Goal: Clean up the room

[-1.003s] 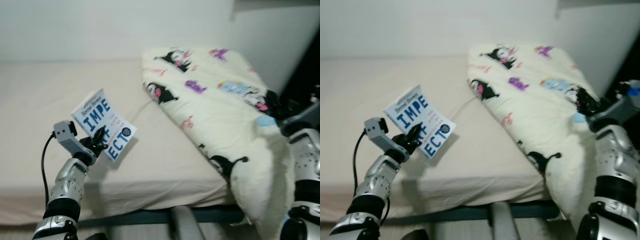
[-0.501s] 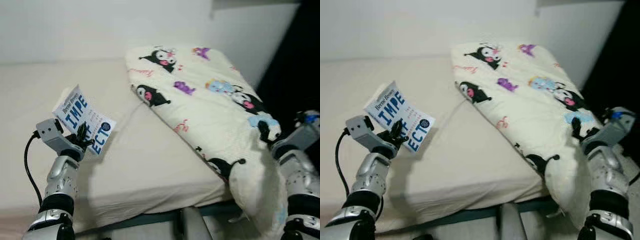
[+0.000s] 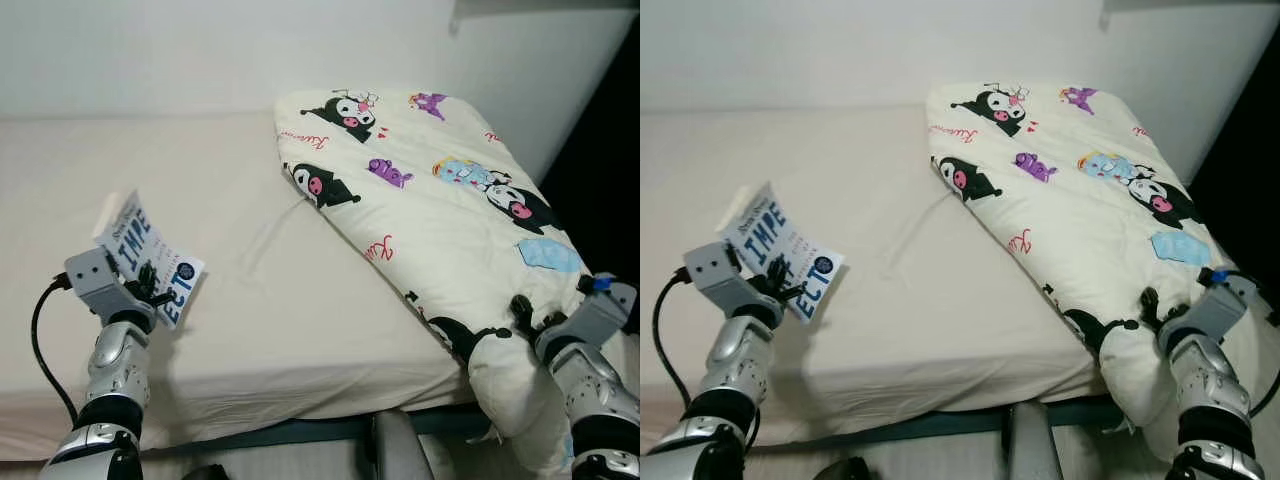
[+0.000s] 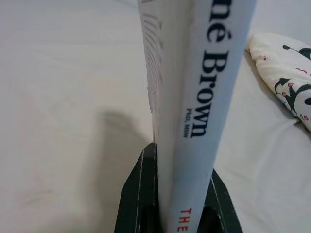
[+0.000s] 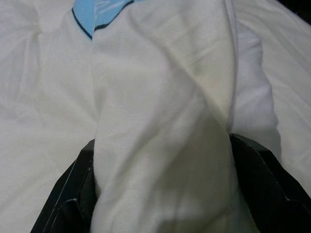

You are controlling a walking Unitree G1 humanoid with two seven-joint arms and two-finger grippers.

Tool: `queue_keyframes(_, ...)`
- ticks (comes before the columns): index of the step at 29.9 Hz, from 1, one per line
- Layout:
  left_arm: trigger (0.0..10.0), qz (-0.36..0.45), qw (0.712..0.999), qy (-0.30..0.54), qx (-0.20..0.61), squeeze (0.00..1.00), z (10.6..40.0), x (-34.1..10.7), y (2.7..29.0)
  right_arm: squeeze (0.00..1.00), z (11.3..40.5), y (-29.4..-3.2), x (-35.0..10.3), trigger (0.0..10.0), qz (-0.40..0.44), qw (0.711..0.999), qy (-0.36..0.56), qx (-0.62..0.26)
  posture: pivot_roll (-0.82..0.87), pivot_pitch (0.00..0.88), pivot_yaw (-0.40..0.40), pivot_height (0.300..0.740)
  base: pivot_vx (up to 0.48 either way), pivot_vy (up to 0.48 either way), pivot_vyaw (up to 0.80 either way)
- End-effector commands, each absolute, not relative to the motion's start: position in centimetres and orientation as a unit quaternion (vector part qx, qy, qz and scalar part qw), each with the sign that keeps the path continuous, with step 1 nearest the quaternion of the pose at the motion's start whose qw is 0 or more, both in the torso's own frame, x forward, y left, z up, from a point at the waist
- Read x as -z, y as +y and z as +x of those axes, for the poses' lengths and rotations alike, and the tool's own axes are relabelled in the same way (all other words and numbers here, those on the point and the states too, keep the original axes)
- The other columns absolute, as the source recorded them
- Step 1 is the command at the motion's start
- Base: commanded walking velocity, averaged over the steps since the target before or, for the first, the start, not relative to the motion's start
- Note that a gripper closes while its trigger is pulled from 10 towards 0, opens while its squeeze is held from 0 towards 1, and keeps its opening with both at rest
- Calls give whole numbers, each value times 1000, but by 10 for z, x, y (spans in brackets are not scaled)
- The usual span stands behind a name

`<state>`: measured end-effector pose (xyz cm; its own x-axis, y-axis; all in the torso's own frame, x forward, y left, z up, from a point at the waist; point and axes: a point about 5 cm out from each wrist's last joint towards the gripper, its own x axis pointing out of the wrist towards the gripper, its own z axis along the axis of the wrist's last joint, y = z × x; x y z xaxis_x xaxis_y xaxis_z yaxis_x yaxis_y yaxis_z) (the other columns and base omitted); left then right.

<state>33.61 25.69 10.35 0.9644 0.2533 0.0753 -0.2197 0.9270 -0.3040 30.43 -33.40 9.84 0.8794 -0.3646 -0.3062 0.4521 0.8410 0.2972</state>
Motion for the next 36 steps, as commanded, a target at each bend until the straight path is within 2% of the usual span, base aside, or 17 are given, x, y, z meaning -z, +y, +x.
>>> queue_keyframes(1,10000,-136,980,-63,-132,0,331,-102,265,0,297,-340,-90,10000,187,945,128,238,-84,138,40,320,0,0,0)
queue_keyframes(7,10000,-134,981,-61,-130,0,332,-101,263,0,300,-338,-93,10000,196,950,105,221,-83,138,45,320,0,0,0)
queue_keyframes(8,10000,-133,981,-61,-131,0,332,-101,262,0,301,-338,-94,4941,198,951,99,215,-83,138,45,320,0,0,0)
queue_keyframes(9,10000,-133,981,-61,-131,0,332,-101,262,0,301,-338,-94,4941,198,951,99,215,-83,138,45,320,0,0,0)
queue_keyframes(10,10000,-133,981,-64,-127,0,335,-103,260,0,303,-335,-94,0,192,955,99,205,-83,136,47,320,0,0,0)
queue_keyframes(21,10000,-130,982,-69,-116,0,337,-106,257,0,296,-340,-82,0,176,945,135,240,-86,125,45,320,0,0,0)
queue_keyframes(28,10000,-129,983,-68,-110,0,338,-105,254,0,313,-324,-105,0,186,967,54,168,-90,119,47,320,0,0,0)
queue_keyframes(29,10000,-127,984,-70,-107,0,339,-107,253,0,323,-308,-120,0,186,976,20,107,-90,119,47,320,0,0,0)
queue_keyframes(30,10000,-127,984,-70,-107,0,339,-107,253,0,323,-308,-120,0,186,976,20,107,-90,119,47,320,0,0,0)
queue_keyframes(31,10000,-144,980,-85,-111,0,344,-117,254,0,334,-279,-131,0,167,986,10,15,-102,123,46,320,0,0,0)
queue_keyframes(33,10000,-144,980,-85,-111,0,344,-117,254,0,334,-279,-131,0,167,986,10,15,-102,123,46,320,0,0,0)
queue_keyframes(34,10000,-130,978,-132,-97,0,354,-145,252,0,339,-235,-132,0,118,987,34,-104,-96,122,37,320,0,0,0)
queue_keyframes(35,10000,-111,976,-164,-88,0,359,-164,250,0,339,-207,-130,0,106,978,46,-173,-91,123,34,320,0,0,0)
queue_keyframes(36,10000,-111,976,-164,-88,0,359,-164,250,0,339,-207,-130,0,106,978,46,-173,-91,123,34,320,0,0,0)
